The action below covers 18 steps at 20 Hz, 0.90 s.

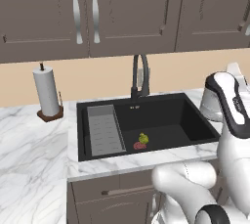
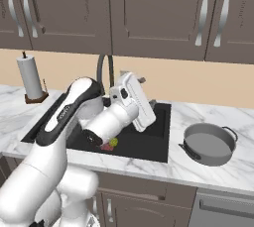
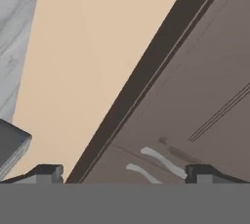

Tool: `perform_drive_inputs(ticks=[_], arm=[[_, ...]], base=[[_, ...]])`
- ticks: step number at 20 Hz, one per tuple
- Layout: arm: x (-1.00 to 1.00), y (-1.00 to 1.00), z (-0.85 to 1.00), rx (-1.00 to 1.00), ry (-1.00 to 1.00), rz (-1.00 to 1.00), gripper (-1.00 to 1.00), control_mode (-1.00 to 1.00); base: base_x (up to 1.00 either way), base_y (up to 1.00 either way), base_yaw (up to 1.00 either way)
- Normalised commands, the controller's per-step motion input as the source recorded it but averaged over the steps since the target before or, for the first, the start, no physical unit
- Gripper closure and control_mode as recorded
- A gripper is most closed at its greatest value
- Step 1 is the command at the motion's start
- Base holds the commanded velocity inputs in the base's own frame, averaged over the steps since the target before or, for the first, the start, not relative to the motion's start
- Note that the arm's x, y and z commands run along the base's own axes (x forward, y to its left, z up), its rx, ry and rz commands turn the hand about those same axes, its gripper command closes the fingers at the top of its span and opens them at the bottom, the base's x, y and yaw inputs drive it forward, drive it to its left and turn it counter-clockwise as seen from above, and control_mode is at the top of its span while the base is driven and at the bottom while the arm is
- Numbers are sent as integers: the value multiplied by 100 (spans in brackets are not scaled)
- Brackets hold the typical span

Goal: Dump the broccoli from the pot into the sink. Then turn on the water and wash the broccoli. Then turn off the water and put the broccoli back in the pot.

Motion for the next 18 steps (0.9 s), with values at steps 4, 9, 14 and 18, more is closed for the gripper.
perform_drive_inputs(ticks=[4, 9, 14, 18], arm=[[-49, -10, 41, -33, 38, 3, -100, -100], [-63, -3, 51, -28, 43, 4, -100, -100], [-65, 0, 51, -26, 53, 5, -100, -100], [-59, 0, 14, -23, 68, 8, -100, -100]], base=[[0, 0, 0], [0, 0, 0], [0, 0, 0], [0, 0, 0]])
